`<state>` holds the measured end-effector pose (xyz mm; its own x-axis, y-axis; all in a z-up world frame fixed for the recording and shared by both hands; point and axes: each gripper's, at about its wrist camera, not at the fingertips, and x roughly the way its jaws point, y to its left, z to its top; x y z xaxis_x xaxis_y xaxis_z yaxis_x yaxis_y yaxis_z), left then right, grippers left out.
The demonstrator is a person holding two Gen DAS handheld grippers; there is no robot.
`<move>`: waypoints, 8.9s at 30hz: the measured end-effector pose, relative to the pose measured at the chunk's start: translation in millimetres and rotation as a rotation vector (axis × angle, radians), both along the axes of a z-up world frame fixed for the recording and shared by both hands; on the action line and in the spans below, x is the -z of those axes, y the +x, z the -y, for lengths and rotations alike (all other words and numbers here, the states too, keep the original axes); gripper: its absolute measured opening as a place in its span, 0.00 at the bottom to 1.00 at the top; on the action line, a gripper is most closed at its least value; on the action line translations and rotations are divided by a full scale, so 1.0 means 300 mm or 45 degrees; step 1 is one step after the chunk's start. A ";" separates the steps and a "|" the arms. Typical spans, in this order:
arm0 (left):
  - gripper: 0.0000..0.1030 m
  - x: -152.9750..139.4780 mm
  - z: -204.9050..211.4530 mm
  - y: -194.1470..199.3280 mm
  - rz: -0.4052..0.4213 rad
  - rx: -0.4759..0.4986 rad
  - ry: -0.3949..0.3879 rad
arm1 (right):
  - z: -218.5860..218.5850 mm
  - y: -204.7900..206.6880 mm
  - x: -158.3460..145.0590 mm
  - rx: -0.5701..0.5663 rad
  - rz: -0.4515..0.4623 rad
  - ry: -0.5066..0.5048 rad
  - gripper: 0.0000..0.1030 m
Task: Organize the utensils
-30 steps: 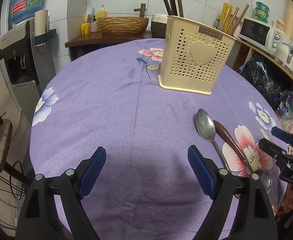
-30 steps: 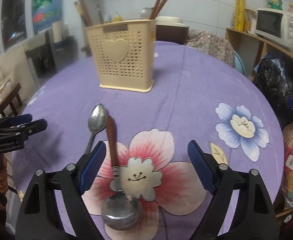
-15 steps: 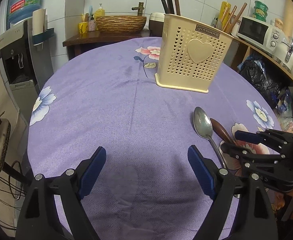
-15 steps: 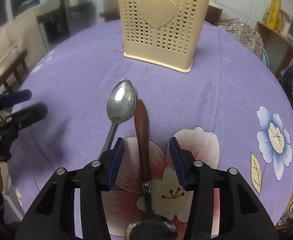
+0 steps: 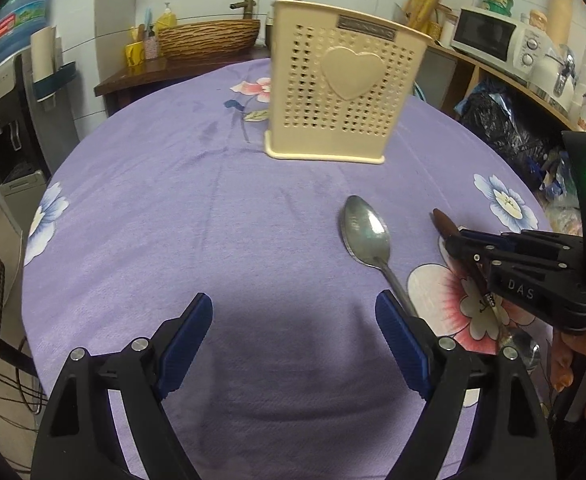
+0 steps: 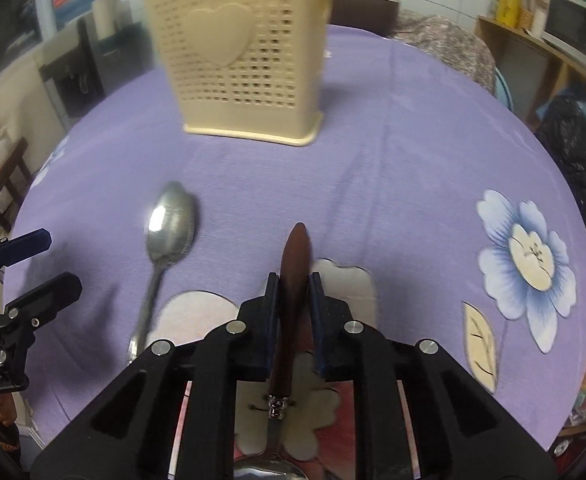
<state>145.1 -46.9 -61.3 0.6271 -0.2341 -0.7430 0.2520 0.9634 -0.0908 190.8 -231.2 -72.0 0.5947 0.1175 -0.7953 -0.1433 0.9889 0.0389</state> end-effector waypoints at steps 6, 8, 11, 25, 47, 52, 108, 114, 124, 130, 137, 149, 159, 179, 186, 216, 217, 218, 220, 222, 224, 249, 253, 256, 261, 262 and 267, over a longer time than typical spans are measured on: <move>0.80 0.001 0.132 0.045 0.005 0.065 0.088 | 0.013 -0.010 0.002 0.015 0.010 -0.012 0.15; 0.80 0.004 0.162 0.064 0.001 0.059 0.092 | 0.016 -0.009 0.003 0.025 0.016 -0.005 0.15; 0.80 0.014 0.193 0.093 -0.004 0.029 0.105 | 0.020 -0.010 0.004 0.035 0.018 0.008 0.15; 0.55 0.030 0.238 0.172 -0.050 -0.022 0.080 | 0.030 -0.010 0.005 0.049 0.017 0.029 0.16; 0.36 -0.029 0.207 0.177 -0.004 0.017 -0.006 | 0.033 -0.008 0.005 0.046 0.032 0.041 0.16; 0.36 -0.085 0.171 0.160 0.050 0.011 -0.054 | 0.040 -0.014 -0.011 0.046 0.059 0.068 0.16; 0.35 -0.316 -0.002 0.077 0.298 -0.032 -0.214 | 0.020 -0.165 -0.347 -0.052 0.433 0.255 0.16; 0.35 -0.332 0.009 0.090 0.301 -0.004 -0.215 | 0.015 -0.151 -0.372 -0.054 0.463 0.260 0.16; 0.35 -0.545 0.006 0.181 0.406 0.044 -0.272 | -0.015 -0.070 -0.603 -0.146 0.593 0.294 0.16; 0.35 -0.768 0.032 0.274 0.586 -0.005 -0.258 | -0.046 0.031 -0.849 -0.109 0.845 0.255 0.16; 0.35 -0.744 0.105 0.417 0.592 -0.083 -0.141 | -0.111 0.192 -0.826 -0.070 0.876 0.160 0.16; 0.36 -0.604 0.075 0.432 0.573 -0.101 -0.055 | -0.092 0.248 -0.588 -0.048 0.729 0.183 0.16; 0.43 -0.608 0.091 0.449 0.560 -0.056 -0.015 | -0.101 0.268 -0.490 -0.059 0.649 0.145 0.16; 0.95 -0.505 -0.075 0.123 0.693 -0.093 -0.136 | -0.089 -0.028 -0.399 -0.058 0.749 0.113 0.85; 0.95 -0.314 -0.174 -0.162 0.655 -0.155 -0.163 | -0.069 -0.368 -0.263 -0.004 0.791 0.065 0.94; 0.95 -0.202 -0.154 -0.523 0.712 -0.236 -0.122 | -0.118 -0.767 -0.226 0.024 0.851 0.068 0.94; 0.95 -0.203 -0.153 -0.524 0.714 -0.236 -0.122 | -0.119 -0.768 -0.227 0.025 0.855 0.066 0.94; 0.95 -0.203 -0.152 -0.525 0.716 -0.235 -0.124 | -0.120 -0.769 -0.227 0.025 0.856 0.065 0.94; 0.95 -0.205 -0.152 -0.525 0.714 -0.229 -0.129 | -0.119 -0.769 -0.227 0.023 0.851 0.068 0.94; 0.95 -0.206 -0.151 -0.525 0.717 -0.232 -0.126 | -0.121 -0.771 -0.228 0.023 0.850 0.068 0.94; 0.95 -0.207 -0.150 -0.525 0.716 -0.233 -0.120 | -0.122 -0.771 -0.230 0.023 0.854 0.064 0.94; 0.95 -0.205 -0.150 -0.516 0.695 -0.263 -0.117 | -0.122 -0.775 -0.228 0.023 0.848 0.064 0.94; 0.95 -0.205 -0.147 -0.517 0.697 -0.265 -0.105 | -0.122 -0.775 -0.227 0.023 0.847 0.066 0.94; 0.95 -0.205 -0.144 -0.517 0.694 -0.262 -0.103 | -0.122 -0.775 -0.226 0.023 0.847 0.064 0.94; 0.95 -0.206 -0.144 -0.515 0.694 -0.261 -0.103 | -0.121 -0.775 -0.226 0.021 0.844 0.065 0.94; 0.95 -0.206 -0.143 -0.515 0.694 -0.261 -0.101 | -0.122 -0.774 -0.225 0.021 0.844 0.064 0.94; 0.95 -0.205 -0.142 -0.514 0.692 -0.261 -0.101 | -0.122 -0.773 -0.223 0.021 0.843 0.065 0.94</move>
<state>-9.2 -4.2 0.2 0.9514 -0.1097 -0.2876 0.0920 0.9930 -0.0742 -41.2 -194.7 -5.0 0.9580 0.1320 -0.2548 -0.1378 0.9904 -0.0053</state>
